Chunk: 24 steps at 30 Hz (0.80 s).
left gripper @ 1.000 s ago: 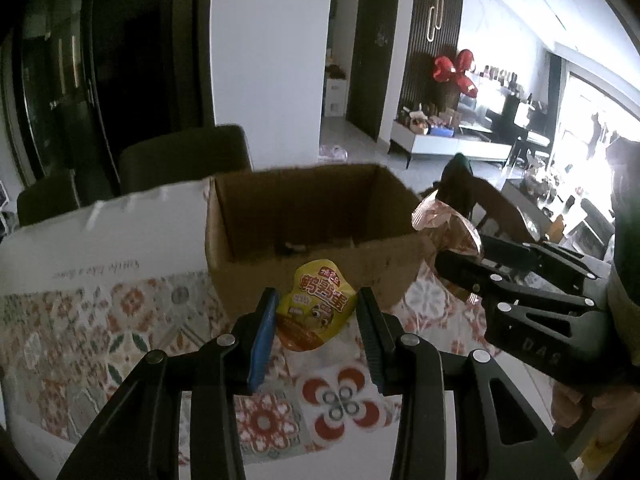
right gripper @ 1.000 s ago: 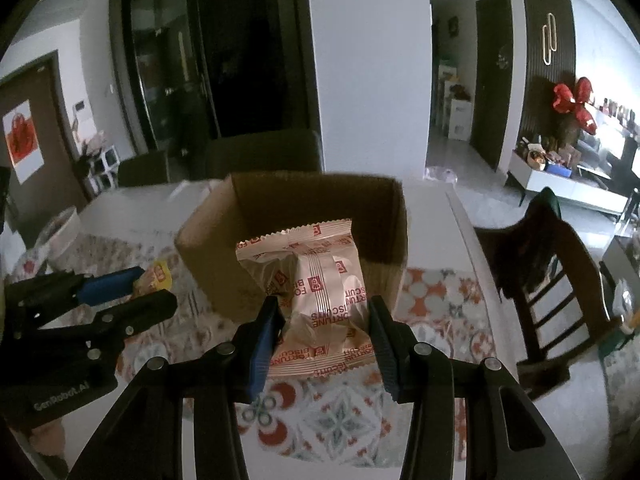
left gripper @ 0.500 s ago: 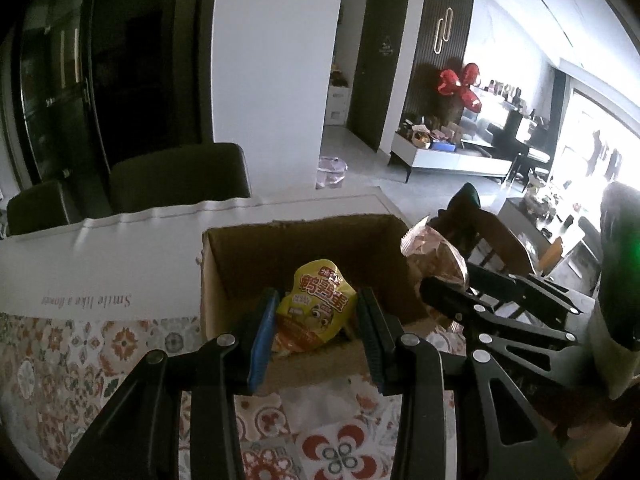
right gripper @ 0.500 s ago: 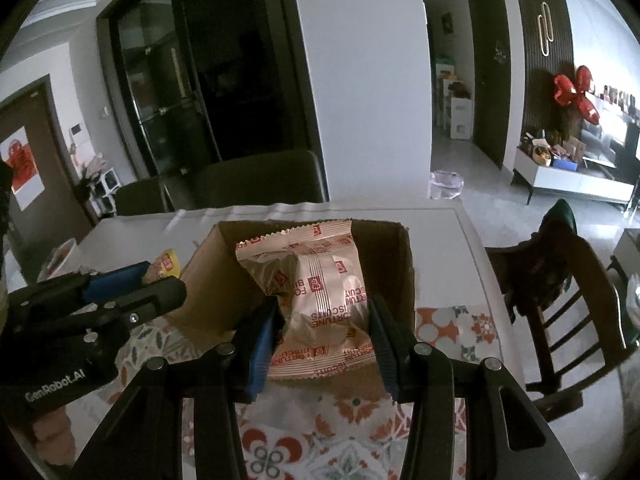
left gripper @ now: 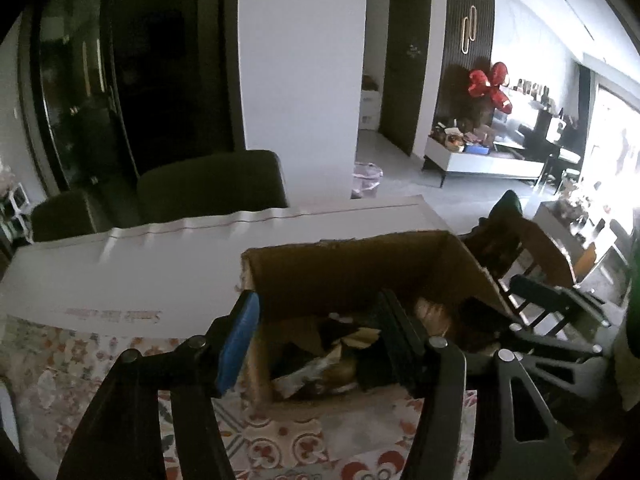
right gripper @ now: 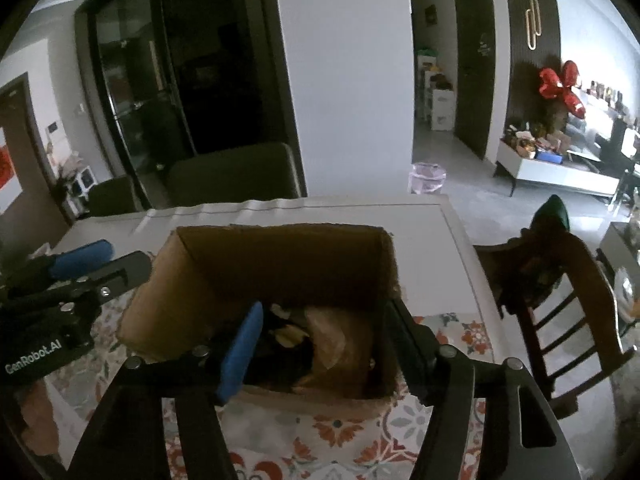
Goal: Organize snacks
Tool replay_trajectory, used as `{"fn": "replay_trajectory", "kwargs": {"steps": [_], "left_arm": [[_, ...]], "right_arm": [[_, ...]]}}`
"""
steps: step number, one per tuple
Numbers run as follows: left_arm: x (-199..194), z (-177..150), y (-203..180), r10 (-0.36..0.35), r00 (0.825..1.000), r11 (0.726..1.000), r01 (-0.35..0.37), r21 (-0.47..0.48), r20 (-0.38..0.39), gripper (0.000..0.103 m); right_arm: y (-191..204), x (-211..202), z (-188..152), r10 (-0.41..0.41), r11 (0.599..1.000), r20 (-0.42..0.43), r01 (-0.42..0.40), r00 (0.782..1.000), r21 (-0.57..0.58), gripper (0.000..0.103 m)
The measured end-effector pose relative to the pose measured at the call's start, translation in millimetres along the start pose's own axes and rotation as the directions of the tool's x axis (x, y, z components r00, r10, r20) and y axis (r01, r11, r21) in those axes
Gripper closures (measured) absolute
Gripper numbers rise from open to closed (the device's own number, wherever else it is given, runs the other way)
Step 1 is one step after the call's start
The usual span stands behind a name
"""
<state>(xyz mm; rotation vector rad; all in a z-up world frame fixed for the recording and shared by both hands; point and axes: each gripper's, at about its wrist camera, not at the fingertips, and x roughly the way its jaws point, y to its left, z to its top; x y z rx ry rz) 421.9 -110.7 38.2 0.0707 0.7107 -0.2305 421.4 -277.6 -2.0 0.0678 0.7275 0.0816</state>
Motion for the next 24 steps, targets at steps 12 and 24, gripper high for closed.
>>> {"fn": "replay_trajectory", "kwargs": {"steps": [12,24], "left_arm": [[-82.8,-69.6,-10.1,0.109,0.975,0.991,-0.122,0.06,0.193,0.014],[-147.3,-140.9,-20.2,0.108,0.961,0.989,-0.13,0.073,0.256,0.005]], "right_arm": [[15.3,-85.6,-61.1,-0.118,0.993,0.165,0.121,0.979,-0.008,0.019],[27.6,-164.3,-133.6,-0.178,0.984,0.238,0.174,0.955,0.036,0.016]]}}
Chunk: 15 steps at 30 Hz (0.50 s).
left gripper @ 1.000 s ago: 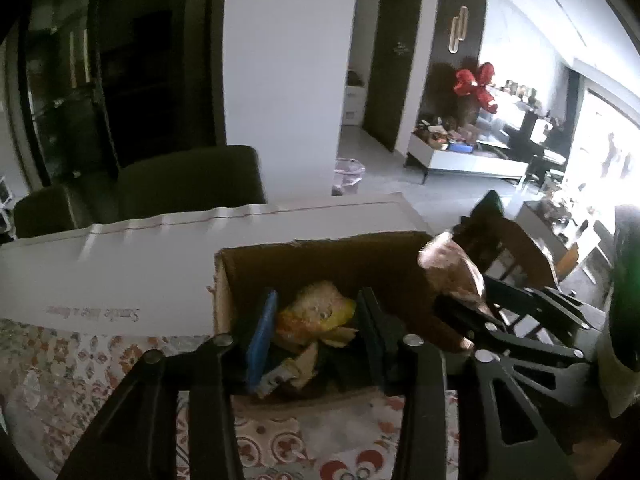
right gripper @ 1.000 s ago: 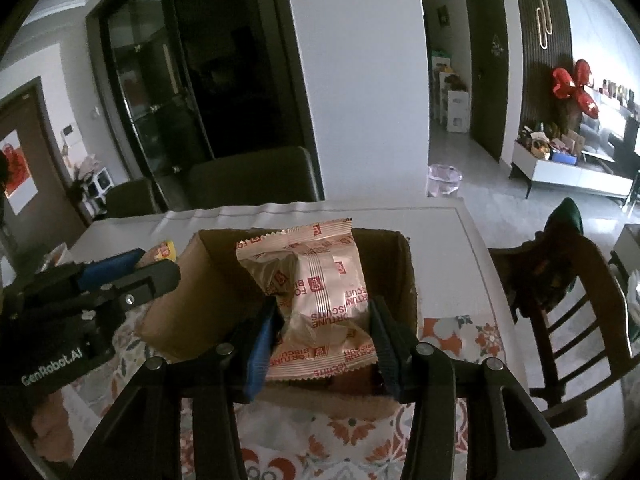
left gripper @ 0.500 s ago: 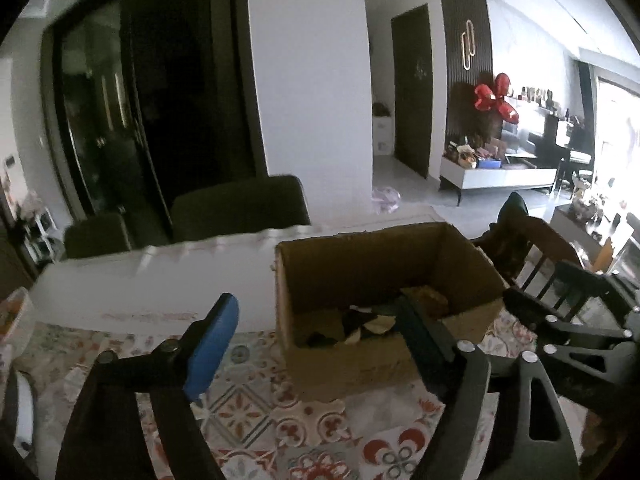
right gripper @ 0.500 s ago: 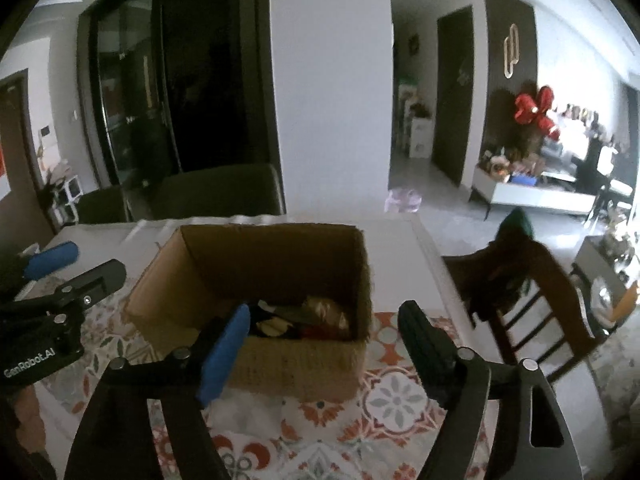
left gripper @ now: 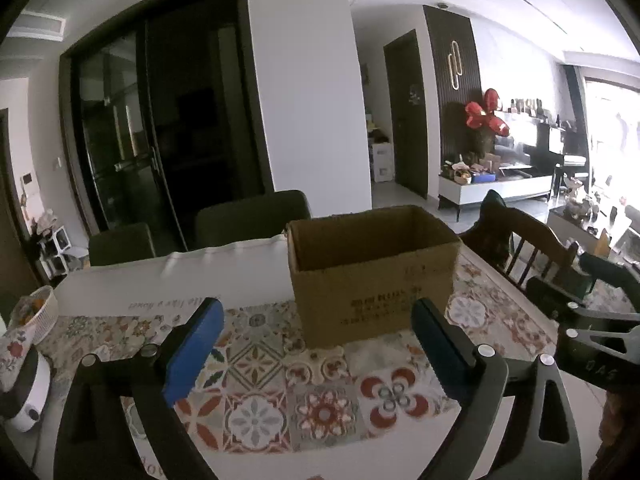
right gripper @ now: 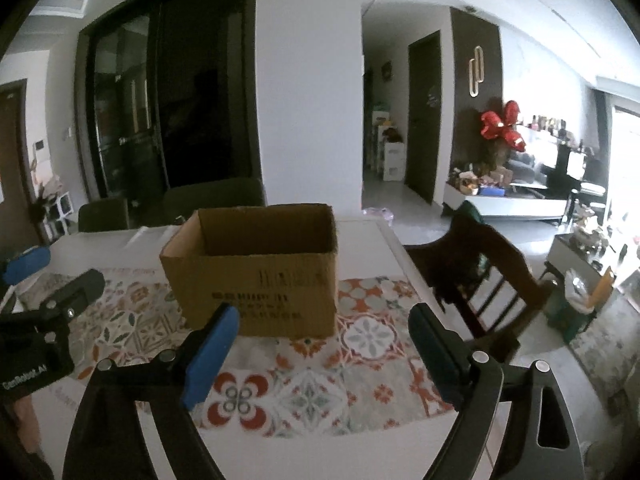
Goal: Organize snacks
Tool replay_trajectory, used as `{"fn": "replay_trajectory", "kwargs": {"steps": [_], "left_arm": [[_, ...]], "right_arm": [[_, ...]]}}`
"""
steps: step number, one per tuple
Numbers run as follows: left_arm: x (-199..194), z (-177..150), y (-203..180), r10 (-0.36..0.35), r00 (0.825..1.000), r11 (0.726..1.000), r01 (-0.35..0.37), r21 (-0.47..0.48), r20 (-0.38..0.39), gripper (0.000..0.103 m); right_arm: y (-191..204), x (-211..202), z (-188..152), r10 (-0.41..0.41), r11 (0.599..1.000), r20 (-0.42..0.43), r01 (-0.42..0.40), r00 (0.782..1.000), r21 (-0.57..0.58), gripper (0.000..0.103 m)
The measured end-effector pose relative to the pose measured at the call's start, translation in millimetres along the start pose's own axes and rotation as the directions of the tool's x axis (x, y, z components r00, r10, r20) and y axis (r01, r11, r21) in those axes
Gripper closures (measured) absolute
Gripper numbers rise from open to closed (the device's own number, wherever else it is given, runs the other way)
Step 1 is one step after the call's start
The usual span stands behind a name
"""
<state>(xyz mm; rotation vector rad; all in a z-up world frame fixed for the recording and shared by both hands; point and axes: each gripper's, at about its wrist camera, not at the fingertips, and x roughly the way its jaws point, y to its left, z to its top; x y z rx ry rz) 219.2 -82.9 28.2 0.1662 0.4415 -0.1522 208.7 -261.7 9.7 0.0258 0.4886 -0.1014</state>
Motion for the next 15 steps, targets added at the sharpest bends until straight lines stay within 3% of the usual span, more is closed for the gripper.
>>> {"fn": "replay_trajectory", "kwargs": {"steps": [2,6,15], "left_arm": [[-13.9,-9.3,-0.2,0.012,1.0,1.0,-0.012,0.004,0.011,0.0],[-37.5,-26.7,0.9,0.015,1.0,1.0,-0.015,0.008,0.02,0.0],[-77.2,-55.0,3.7,0.0,1.0,1.0,0.0,0.008,0.015,0.0]], "right_arm": [[-0.2,-12.5,-8.3,-0.024,1.0,0.017,0.024,1.0,-0.013,0.016],[2.6,-41.2,-28.3,-0.061,0.998,0.044,0.062,0.997,-0.026,0.011],[7.3,-75.4,-54.7,-0.026,1.0,0.025,0.026,0.999,-0.016,0.011]]}}
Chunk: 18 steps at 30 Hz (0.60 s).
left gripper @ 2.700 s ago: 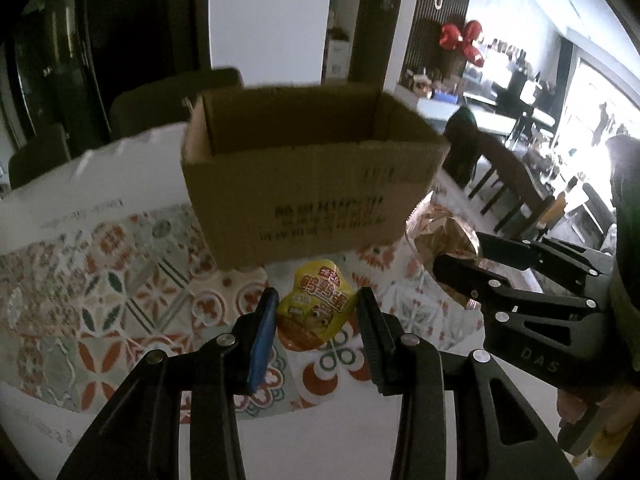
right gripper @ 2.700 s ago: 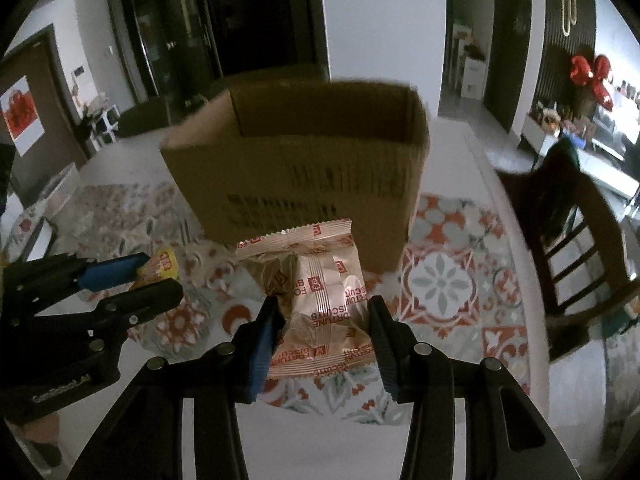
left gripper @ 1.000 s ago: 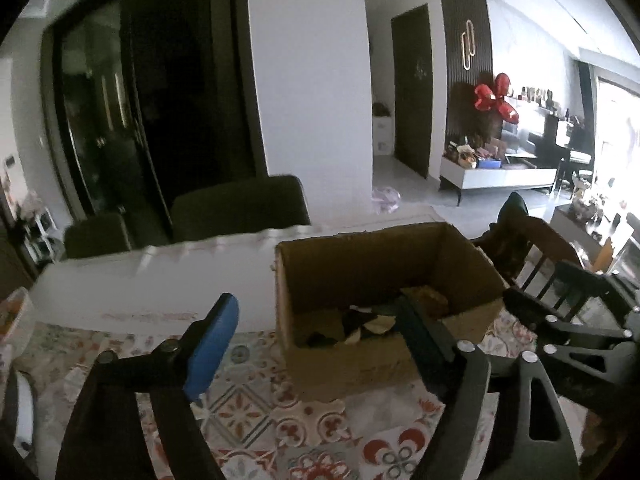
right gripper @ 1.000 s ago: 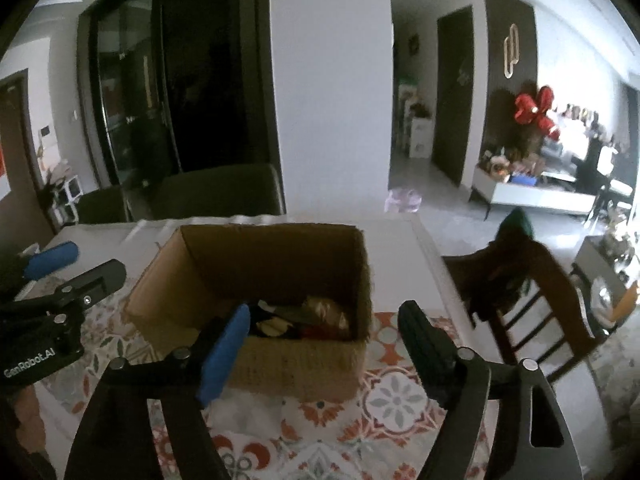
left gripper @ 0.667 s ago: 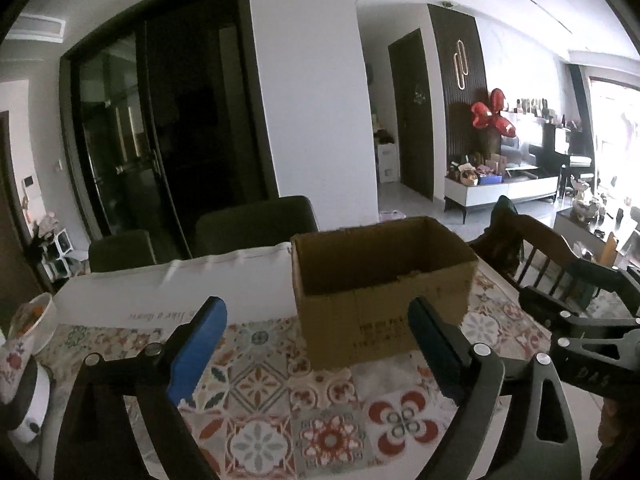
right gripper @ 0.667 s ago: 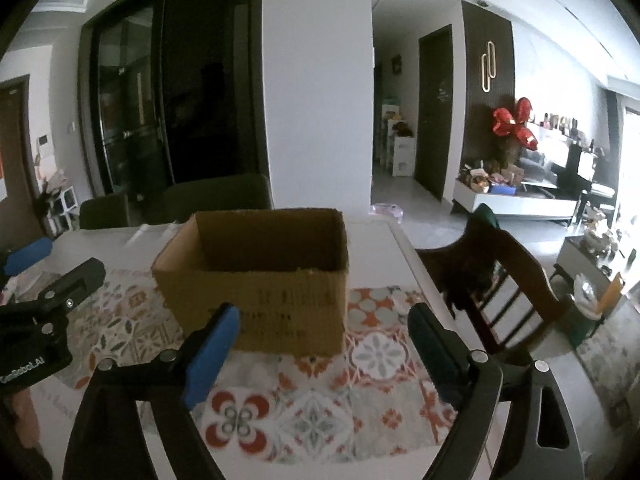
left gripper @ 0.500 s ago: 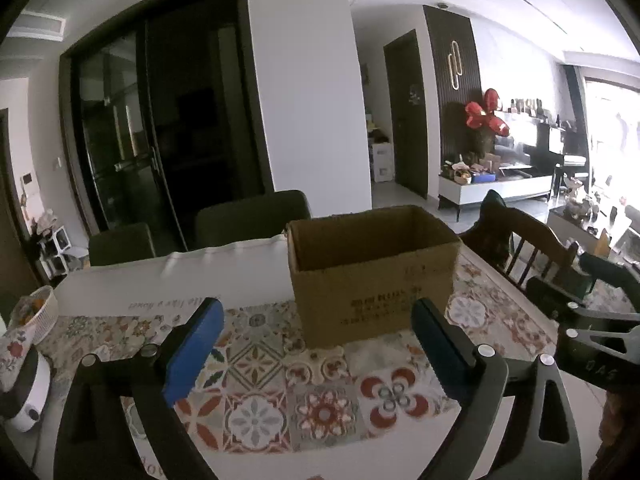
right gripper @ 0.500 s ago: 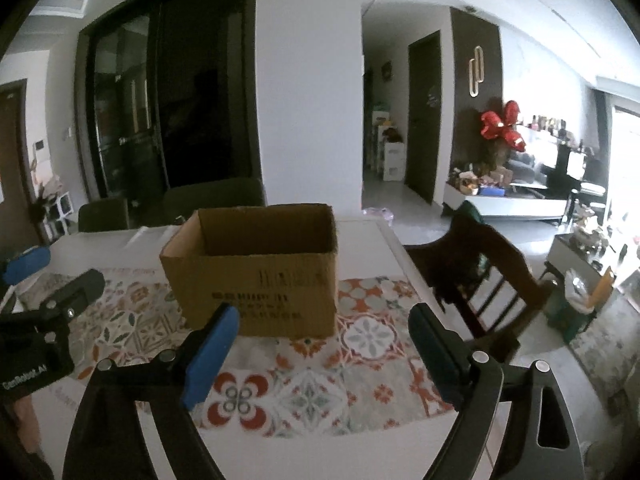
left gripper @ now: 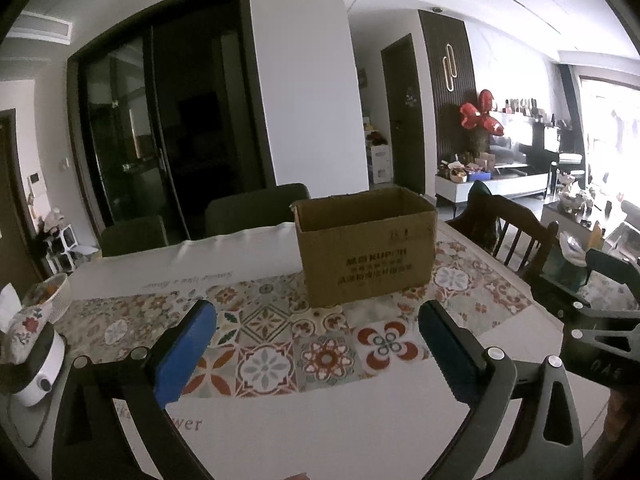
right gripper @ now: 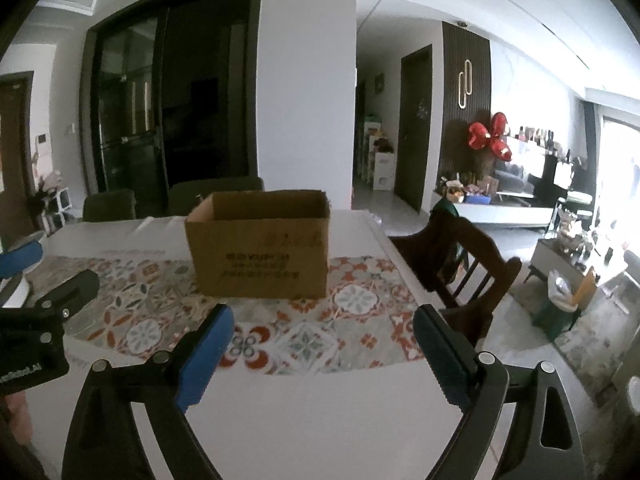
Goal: Organize snacks
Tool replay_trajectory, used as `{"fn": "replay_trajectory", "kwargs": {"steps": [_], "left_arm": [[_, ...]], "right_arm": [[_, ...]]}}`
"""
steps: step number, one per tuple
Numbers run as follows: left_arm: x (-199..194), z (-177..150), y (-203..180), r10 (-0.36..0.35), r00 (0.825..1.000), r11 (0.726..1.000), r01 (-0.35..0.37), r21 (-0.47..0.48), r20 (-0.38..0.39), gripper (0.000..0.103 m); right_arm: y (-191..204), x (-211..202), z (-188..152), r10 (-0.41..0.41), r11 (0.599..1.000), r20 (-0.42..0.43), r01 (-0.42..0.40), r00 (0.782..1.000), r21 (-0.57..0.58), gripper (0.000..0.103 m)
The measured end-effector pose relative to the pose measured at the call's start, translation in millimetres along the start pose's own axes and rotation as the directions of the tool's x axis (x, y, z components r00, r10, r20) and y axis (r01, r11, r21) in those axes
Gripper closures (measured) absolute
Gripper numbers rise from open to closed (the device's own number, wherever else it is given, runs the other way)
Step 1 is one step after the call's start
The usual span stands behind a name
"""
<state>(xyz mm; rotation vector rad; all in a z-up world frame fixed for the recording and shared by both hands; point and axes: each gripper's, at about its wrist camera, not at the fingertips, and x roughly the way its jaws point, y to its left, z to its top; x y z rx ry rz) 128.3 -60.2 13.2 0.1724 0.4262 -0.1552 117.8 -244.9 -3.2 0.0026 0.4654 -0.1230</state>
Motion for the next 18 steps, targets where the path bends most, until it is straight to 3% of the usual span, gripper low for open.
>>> {"fn": "replay_trajectory", "kwargs": {"steps": [18], "left_arm": [[-24.7,-8.1,5.1,-0.017,0.999,1.0,0.017,-0.007,0.03,0.0]], "right_arm": [[4.5,-29.4,-12.2,0.027,1.0,0.015,-0.027,1.0,-0.004,0.011]]}}
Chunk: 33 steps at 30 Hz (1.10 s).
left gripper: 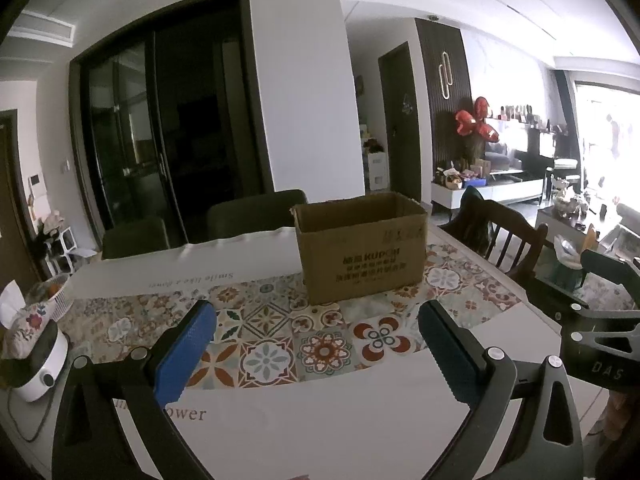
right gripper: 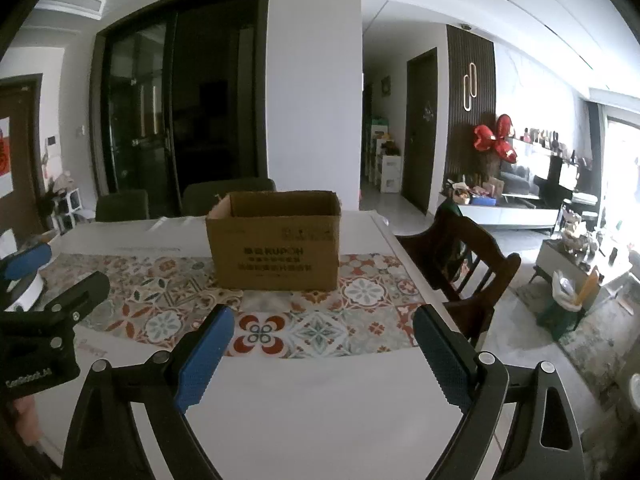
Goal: Organize snacks
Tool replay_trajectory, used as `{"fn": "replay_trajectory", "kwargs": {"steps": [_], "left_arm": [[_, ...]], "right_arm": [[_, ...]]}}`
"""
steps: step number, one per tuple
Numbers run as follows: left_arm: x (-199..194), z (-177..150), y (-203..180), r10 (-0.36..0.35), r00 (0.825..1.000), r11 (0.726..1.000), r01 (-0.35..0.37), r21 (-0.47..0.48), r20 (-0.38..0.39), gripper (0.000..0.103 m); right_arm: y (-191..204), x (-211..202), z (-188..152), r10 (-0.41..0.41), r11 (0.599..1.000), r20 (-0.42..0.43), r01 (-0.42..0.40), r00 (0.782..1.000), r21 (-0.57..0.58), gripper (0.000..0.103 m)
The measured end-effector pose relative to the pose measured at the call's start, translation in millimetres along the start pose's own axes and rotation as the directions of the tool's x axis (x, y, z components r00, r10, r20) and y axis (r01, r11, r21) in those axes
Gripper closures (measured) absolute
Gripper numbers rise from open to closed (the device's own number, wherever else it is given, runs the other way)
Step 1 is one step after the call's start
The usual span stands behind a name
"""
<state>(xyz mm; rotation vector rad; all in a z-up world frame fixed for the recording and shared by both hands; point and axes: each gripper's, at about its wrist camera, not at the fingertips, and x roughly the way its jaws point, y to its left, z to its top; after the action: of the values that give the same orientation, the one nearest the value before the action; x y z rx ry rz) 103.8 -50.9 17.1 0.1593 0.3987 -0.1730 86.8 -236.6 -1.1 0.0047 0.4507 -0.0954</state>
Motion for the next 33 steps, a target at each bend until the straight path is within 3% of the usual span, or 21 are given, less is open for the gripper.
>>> {"fn": "replay_trajectory", "kwargs": {"steps": [33], "left_arm": [[-1.4,-0.4,0.1,0.001,1.0,1.0,-0.001,-0.001,0.0,0.0]], "right_arm": [[0.6,-3.3,-1.1,0.001,1.0,-0.003,-0.001,1.0,0.0,0.011]]}}
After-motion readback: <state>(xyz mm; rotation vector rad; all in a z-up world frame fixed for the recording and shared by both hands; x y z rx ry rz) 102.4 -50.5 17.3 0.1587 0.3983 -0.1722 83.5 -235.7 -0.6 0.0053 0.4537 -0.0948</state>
